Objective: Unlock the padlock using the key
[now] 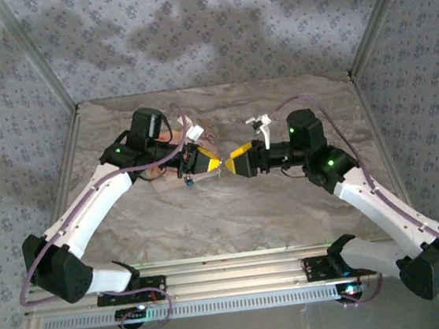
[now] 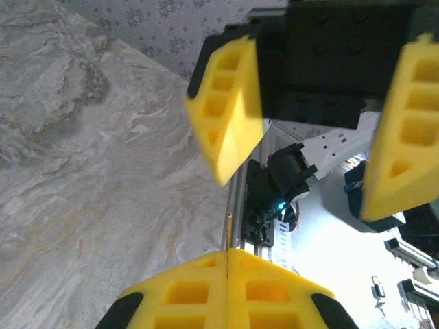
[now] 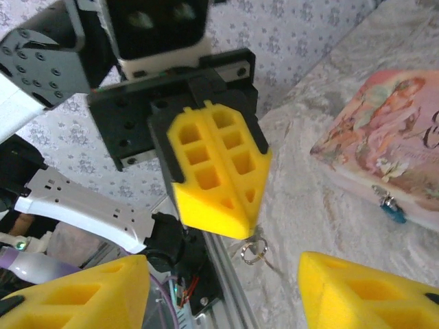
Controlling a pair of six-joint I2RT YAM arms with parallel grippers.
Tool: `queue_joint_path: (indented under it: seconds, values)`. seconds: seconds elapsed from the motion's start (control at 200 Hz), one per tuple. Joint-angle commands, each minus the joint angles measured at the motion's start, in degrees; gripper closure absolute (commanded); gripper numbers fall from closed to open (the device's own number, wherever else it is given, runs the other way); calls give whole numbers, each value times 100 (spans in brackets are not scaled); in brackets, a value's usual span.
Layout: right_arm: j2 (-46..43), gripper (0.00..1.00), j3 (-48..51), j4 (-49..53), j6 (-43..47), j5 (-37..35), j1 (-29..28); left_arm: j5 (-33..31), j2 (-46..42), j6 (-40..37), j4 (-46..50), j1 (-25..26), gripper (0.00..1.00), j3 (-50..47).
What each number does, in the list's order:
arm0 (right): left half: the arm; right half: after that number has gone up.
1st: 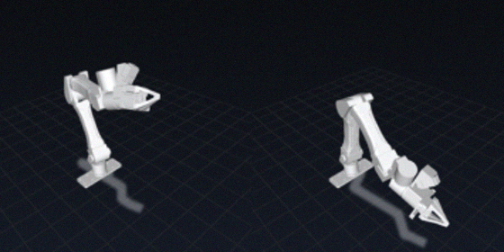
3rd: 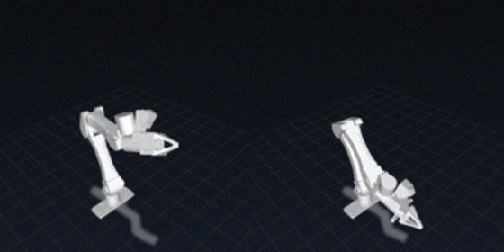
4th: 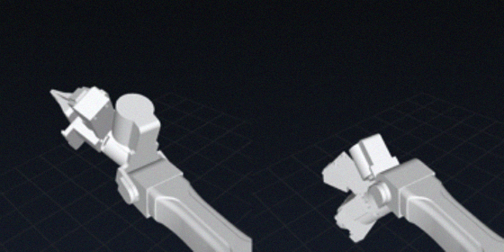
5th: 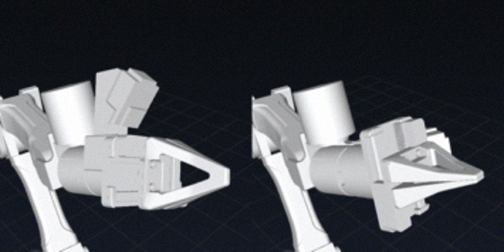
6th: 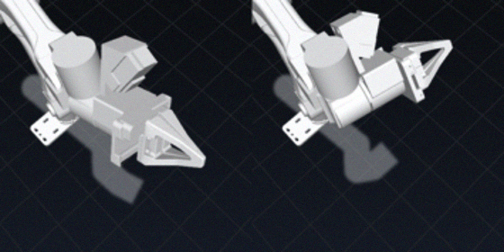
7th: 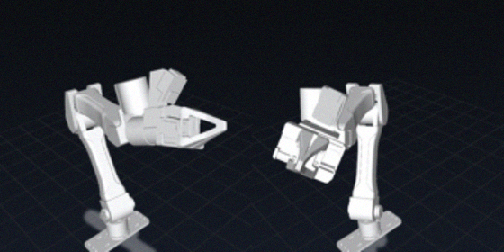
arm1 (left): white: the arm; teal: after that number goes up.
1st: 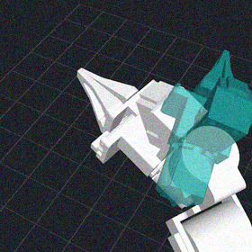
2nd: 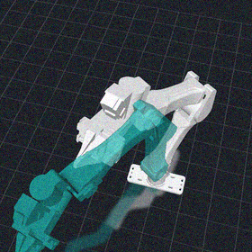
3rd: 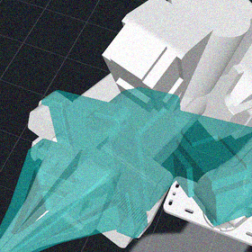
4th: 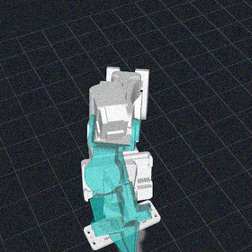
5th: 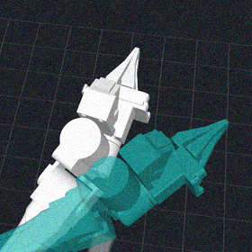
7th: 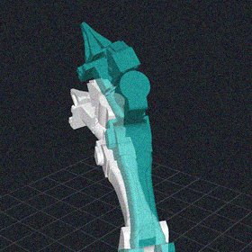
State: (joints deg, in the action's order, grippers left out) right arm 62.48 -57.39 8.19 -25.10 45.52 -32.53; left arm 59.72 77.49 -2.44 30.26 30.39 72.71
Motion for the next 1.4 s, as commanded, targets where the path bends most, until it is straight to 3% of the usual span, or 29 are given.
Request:
queue_joint_path:
  seconds: [0.0,0.13,0.37,0.64,0.884,0.949,1.089,1.244,1.394]
  values:
    - [152,46,-181,-83,-104,124,-81,383,-17,-122,74,28,100,196]
    - [340,56,-177,-279,-220,124,-143,414,-59,-117,82,20,100,112]
    - [485,64,-168,-498,-298,98,-209,463,-83,-136,110,26,100,37]
    - [518,100,-90,-562,-135,34,-177,498,-112,-165,125,27,100,-71]
    - [537,100,-2,-688,-208,-49,-109,392,-233,368,-316,6,100,-323]
    - [529,100,42,-814,-303,-55,-64,396,-294,563,-510,-22,93,-432]
    - [537,100,85,-1069,-462,-52,-1,398,-554,1066,-1128,-128,88,-825]
    - [549,100,91,-1139,-513,-43,32,131,-993,1817,-2009,-429,71,-1387]
    - [555,100,131,-1197,-537,-43,57,-25,-1378,2620,-3021,-578,65,-2004]
